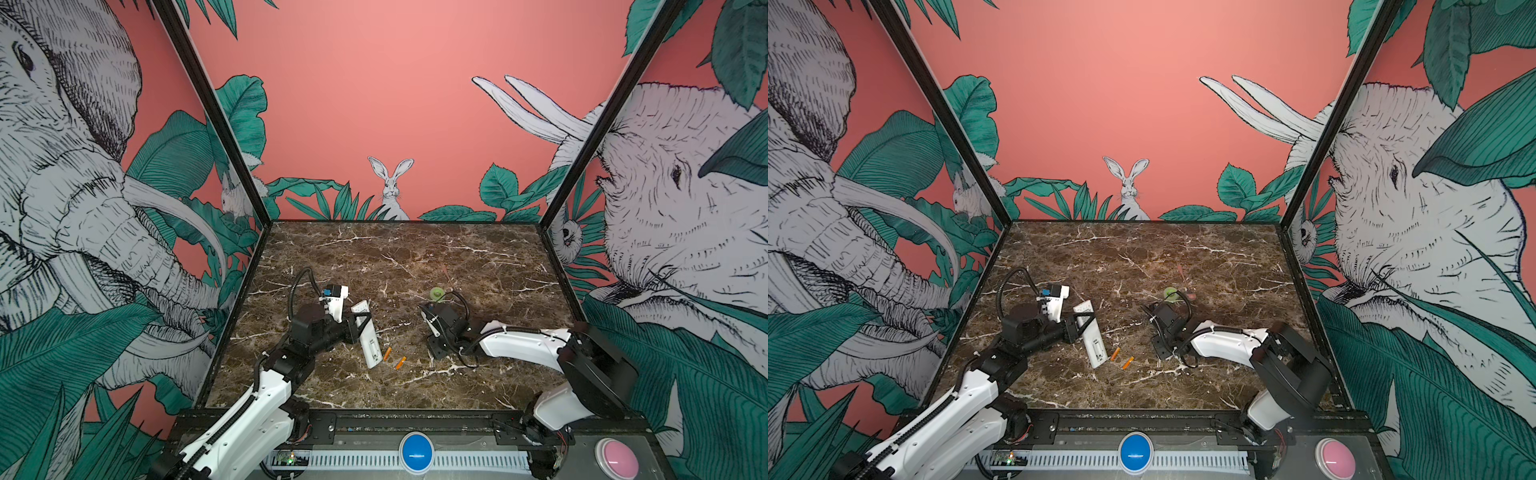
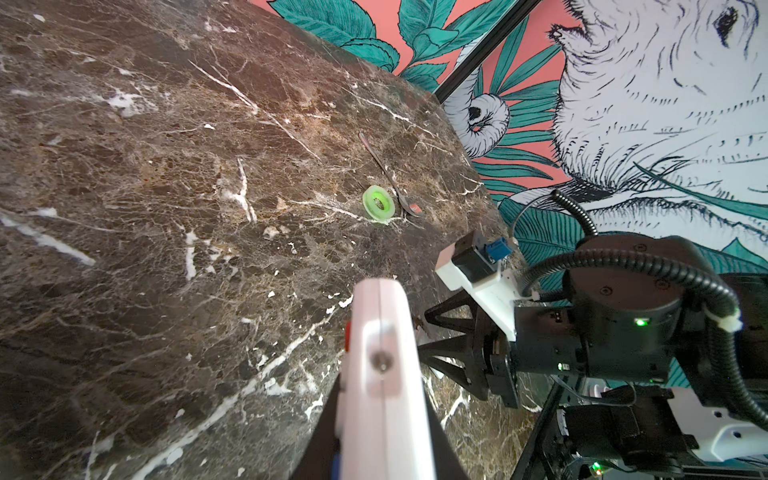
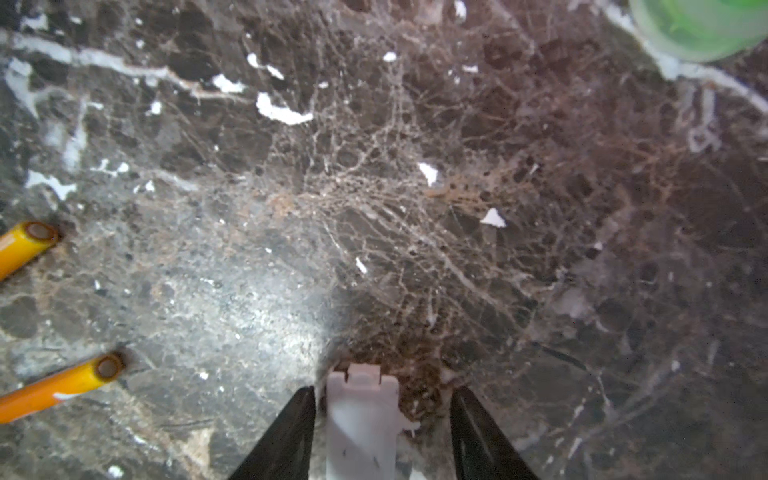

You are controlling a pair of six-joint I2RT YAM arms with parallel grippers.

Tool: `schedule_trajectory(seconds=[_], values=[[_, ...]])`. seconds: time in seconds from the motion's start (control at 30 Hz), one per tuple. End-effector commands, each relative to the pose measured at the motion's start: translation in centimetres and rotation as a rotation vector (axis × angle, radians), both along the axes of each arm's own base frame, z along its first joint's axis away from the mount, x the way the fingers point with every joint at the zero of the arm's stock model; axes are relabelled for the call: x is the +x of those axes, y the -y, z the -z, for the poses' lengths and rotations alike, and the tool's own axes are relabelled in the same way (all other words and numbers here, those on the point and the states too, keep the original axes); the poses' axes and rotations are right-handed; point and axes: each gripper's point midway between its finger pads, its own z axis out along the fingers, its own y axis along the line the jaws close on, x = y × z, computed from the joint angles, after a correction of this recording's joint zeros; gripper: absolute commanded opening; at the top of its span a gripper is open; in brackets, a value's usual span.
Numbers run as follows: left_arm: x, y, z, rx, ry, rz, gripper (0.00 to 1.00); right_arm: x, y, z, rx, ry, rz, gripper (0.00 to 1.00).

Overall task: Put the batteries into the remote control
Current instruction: 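Pull the battery cover off the remote with the right gripper, then release the battery cover onto the table with the right gripper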

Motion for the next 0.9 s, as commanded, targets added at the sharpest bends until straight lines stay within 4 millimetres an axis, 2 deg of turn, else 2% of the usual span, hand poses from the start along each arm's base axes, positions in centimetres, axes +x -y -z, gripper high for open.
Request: schedule_trajectory(seconds=[0.0, 0.47, 0.87], values=[[0.0, 0.1, -1.1, -0.024, 0.046, 0.011, 0.0, 0.5, 0.2, -1.8, 0.012, 0.04, 0.01, 0.54], [0.1, -0.8, -0.5, -0.017, 0.002, -0.041, 0.0, 0.4, -1.5, -4.8, 0.09, 0.075, -0.022, 0.56], [0.4, -2.7, 0.1, -0.002, -0.025, -0.123, 0.0, -2.1, -4.6, -5.3, 0.201, 0.039, -0.036, 0.53]])
